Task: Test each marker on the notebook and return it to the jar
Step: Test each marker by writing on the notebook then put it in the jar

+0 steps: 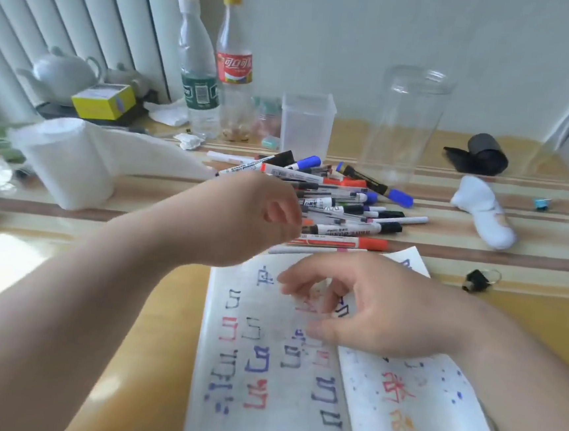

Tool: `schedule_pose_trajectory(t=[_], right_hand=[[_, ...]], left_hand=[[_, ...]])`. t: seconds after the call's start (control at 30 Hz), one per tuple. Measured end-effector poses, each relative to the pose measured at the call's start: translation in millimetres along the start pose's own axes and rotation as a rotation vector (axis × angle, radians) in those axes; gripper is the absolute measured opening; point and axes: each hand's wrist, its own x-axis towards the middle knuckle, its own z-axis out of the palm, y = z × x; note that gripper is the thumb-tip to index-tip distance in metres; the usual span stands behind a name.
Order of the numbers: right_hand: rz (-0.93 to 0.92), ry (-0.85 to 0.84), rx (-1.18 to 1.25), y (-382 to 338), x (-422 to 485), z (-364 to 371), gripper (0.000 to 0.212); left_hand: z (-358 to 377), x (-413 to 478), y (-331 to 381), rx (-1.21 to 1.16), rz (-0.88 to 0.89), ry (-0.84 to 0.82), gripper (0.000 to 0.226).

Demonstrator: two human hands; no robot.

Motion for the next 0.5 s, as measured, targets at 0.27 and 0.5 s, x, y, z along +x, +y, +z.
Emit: schedule_pose_trajectory(t=[0.27,0.5], right_hand=[[0.065,-0.063,-0.422,7.7,-6.1,-5.9,0.076],[0.287,-0.222,-0.645,-21.8,19.9,-31.2,0.077]], left_hand=[[23.1,-3.6,-54.0,-0.099,-0.085,-0.039,0.014],[17.7,-3.9,-71.8,-0.456,-0.110,0.011,0.016]])
